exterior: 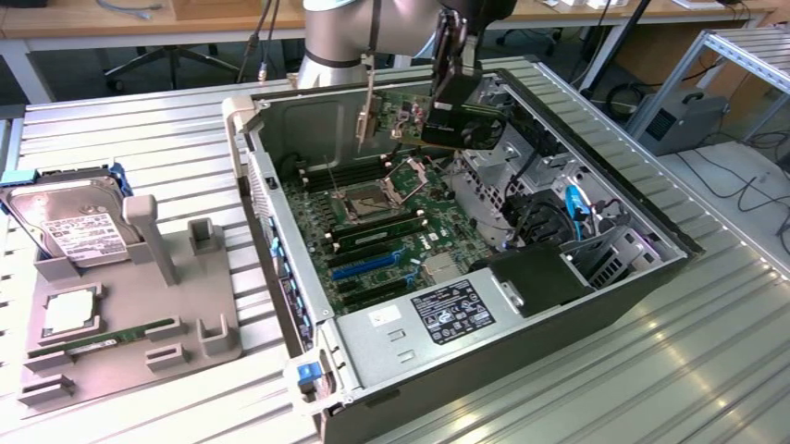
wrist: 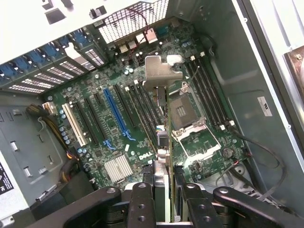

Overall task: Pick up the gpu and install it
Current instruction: 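Insert the gpu into the slot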

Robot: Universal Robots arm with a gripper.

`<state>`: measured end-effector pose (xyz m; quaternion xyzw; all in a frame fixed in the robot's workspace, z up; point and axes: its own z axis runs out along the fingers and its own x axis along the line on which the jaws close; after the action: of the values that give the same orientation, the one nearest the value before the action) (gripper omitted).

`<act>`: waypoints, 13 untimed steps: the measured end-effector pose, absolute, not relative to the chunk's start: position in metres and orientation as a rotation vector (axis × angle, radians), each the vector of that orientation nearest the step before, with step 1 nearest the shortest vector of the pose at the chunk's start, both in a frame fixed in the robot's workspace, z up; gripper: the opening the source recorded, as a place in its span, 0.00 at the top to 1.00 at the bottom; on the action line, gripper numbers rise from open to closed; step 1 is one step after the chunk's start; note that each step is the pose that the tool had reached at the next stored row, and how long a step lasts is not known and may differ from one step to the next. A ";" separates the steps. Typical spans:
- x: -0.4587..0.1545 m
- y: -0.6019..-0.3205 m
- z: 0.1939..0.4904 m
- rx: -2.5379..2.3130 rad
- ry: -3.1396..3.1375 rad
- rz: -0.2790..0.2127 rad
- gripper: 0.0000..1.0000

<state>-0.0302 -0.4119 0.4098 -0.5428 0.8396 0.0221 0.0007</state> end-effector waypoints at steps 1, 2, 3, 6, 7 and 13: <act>-0.030 -0.412 0.410 -1.708 2.634 0.069 0.73; -0.030 -0.412 0.410 -1.712 2.632 0.069 0.73; -0.030 -0.412 0.410 -1.716 2.629 0.069 0.73; -0.030 -0.412 0.410 -1.729 2.621 0.069 0.73; -0.030 -0.412 0.410 -1.733 2.618 0.069 0.73; -0.030 -0.412 0.410 -1.756 2.603 0.069 0.73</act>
<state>-0.0301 -0.4119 0.4097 -0.5592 0.8288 0.0221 0.0002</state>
